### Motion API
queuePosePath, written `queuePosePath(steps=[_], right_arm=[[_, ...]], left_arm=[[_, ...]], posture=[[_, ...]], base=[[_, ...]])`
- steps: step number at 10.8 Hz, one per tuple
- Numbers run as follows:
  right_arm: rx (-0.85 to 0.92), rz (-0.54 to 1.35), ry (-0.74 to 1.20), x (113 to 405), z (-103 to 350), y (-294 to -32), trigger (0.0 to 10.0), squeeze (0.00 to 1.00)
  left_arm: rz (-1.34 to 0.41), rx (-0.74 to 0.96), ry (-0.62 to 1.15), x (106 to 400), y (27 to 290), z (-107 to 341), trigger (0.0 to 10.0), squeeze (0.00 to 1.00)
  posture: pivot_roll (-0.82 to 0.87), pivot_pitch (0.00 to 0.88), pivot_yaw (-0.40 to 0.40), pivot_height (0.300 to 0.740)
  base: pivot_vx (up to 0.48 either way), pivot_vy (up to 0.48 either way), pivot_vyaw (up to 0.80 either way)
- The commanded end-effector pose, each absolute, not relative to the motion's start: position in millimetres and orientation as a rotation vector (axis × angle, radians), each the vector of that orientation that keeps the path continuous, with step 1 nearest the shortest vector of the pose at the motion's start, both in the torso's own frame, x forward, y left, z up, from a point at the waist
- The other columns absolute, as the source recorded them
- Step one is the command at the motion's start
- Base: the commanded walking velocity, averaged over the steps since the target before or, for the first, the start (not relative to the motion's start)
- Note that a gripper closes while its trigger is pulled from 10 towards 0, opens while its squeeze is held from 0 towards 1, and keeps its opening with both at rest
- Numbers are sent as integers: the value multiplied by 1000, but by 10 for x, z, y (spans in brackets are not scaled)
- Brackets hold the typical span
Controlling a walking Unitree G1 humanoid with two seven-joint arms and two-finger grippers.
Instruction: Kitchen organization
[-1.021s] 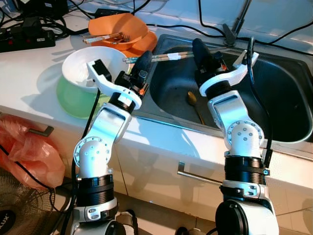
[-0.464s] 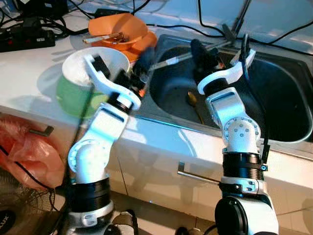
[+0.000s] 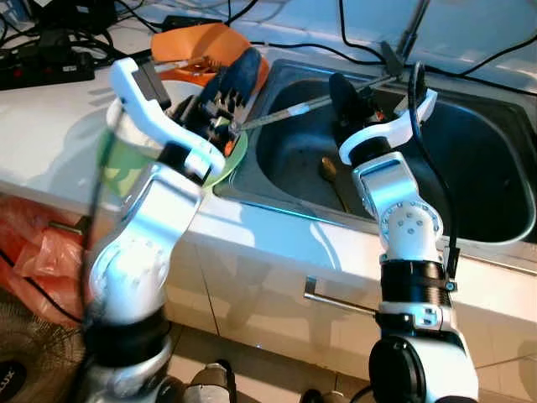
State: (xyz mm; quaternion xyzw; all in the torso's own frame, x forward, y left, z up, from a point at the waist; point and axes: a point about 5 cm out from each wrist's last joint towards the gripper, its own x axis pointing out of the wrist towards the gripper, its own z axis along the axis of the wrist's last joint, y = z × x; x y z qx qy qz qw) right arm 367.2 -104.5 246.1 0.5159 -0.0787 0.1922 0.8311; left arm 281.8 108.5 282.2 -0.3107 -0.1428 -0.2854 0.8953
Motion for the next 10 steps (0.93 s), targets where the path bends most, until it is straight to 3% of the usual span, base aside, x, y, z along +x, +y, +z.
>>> queuePosePath(steps=[1, 2, 3, 6, 7, 8, 10], right_arm=[[1043, 392, -198, 3699, 2508, -1094, 0, 0], [923, 331, -208, 3753, 2469, -1214, 0, 0], [882, 308, -205, 3778, 2445, -1259, 0, 0], [526, 203, -144, 3925, 2218, -1471, 0, 0], [460, 222, -85, 3933, 2101, -1449, 0, 0], [338, 263, 5, 3905, 1877, -1398, 0, 0], [245, 313, 70, 3885, 1705, -1353, 0, 0]], left_arm=[[-627, -569, -288, 2744, 1048, 2791, 10000, 1000], [-675, -438, -239, 2653, 1046, 2638, 10000, 1000], [-694, -415, -218, 2627, 1036, 2597, 10000, 1000], [-793, -197, -126, 2605, 959, 2424, 10000, 1000], [-803, -150, -113, 2634, 948, 2414, 10000, 427], [-802, -78, -94, 2686, 940, 2375, 10000, 0], [-802, -37, -80, 2716, 928, 2351, 10000, 0]], posture=[[212, 127, -38, 740], [219, 128, -41, 740], [227, 127, -45, 740], [234, 121, -43, 740], [234, 120, -42, 740], [230, 120, -34, 740], [227, 123, -28, 740]], base=[[0, 0, 0], [0, 0, 0], [0, 0, 0], [0, 0, 0], [0, 0, 0], [0, 0, 0], [0, 0, 0]])
